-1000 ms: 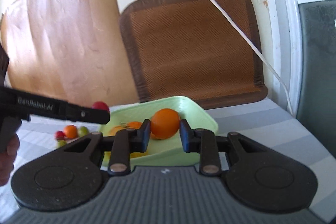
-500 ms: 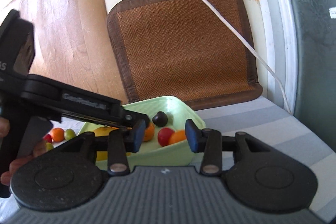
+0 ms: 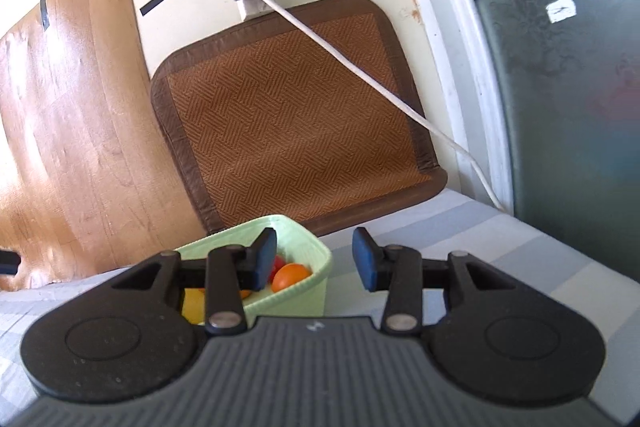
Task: Organize fruits
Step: 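Grasp a red tomato with the left tool while the right tool grasps a green tomato, then hold the red and green tomatoes in both tools above the table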
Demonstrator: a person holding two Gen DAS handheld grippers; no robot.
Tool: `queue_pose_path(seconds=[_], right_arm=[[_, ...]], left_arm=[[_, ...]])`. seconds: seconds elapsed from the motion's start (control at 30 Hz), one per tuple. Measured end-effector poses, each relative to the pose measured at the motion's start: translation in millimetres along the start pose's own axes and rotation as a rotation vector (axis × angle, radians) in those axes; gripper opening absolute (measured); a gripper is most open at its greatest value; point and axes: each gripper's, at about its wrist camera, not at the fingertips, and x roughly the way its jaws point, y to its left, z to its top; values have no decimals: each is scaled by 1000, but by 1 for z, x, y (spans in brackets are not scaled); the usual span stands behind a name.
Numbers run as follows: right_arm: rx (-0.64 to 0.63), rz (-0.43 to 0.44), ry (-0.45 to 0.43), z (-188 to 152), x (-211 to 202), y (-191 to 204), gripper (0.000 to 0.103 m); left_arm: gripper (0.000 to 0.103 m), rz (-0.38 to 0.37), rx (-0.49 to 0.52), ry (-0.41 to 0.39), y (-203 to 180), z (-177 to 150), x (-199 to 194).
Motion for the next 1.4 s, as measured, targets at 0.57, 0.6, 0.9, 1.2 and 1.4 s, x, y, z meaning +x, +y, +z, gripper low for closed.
queue_pose_path(seconds=[0.57, 0.6, 0.9, 1.2, 1.4], right_arm=[[-363, 423, 433, -57, 67, 184, 46], [-383, 426, 436, -60, 70, 192, 46], [-452, 404, 497, -72, 99, 219, 46], [-398, 387, 471, -71, 85, 205, 29], [-316, 321, 412, -67, 30, 168, 29]], left_arm=[[48, -99, 150, 82, 9, -30, 72], [48, -86, 176, 89, 7, -31, 75], [30, -100, 166, 126, 16, -29, 91], [30, -81, 111, 119, 10, -40, 64], [30, -103, 49, 76, -22, -66, 17]])
